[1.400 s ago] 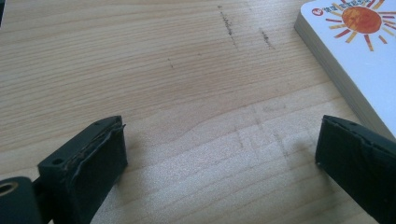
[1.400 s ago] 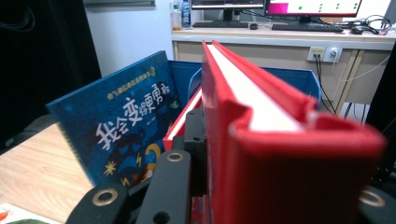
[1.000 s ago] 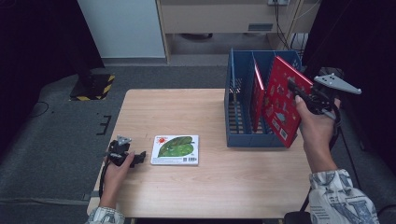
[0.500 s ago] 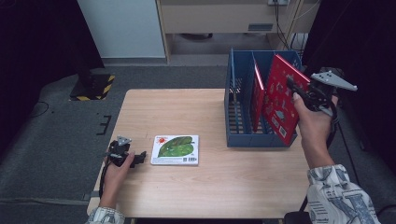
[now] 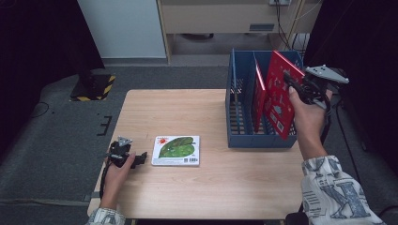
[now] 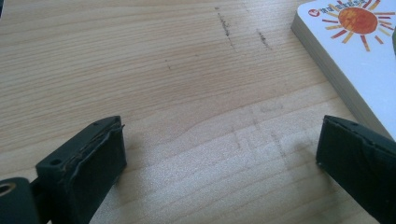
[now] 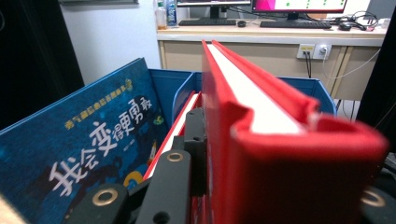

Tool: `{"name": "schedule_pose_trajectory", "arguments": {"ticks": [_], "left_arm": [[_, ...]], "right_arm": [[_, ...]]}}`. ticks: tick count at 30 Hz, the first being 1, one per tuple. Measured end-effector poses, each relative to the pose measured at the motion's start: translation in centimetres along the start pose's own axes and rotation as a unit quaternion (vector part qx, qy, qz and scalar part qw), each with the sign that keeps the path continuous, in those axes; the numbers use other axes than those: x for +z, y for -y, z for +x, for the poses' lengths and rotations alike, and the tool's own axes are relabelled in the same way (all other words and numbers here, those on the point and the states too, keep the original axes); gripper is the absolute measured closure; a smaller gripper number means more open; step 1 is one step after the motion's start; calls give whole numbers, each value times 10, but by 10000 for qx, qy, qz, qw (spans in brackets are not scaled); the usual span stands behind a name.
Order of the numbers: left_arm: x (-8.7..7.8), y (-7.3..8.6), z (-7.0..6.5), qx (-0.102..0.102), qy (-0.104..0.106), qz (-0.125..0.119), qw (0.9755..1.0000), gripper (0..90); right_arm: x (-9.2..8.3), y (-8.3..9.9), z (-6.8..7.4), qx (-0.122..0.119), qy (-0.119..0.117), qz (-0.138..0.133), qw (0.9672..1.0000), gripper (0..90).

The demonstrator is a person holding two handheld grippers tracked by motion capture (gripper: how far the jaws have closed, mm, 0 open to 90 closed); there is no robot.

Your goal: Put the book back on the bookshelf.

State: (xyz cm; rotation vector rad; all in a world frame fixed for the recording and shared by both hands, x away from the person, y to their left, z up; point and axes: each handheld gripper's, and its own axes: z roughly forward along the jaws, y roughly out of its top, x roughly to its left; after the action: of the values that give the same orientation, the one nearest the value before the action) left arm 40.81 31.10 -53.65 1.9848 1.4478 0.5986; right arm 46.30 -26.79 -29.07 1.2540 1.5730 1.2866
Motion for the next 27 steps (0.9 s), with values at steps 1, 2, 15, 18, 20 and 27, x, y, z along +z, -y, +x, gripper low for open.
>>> {"name": "schedule_pose_trajectory", "arguments": {"ticks": [1,2,15,18,20,27], "left_arm": [[0,0,0,2,1,-1,10000,8],[0,0,0,4,4,0,10000,8],[0,0,0,10,13,3,10000,6],[0,0,0,13,14,3,10000,6],[1,-1,0,16,15,4,10000,5],[1,-1,0,22,20,2,10000,4]], "right_arm": [[2,0,0,-12,17,-6,10000,794],[4,0,0,-28,22,-13,10000,794],[33,1,-5,212,146,-63,9996,794],[40,2,-5,205,170,-68,9996,794],[45,2,-4,197,193,-76,9996,794],[59,7,-1,203,225,-92,9995,793]]}}
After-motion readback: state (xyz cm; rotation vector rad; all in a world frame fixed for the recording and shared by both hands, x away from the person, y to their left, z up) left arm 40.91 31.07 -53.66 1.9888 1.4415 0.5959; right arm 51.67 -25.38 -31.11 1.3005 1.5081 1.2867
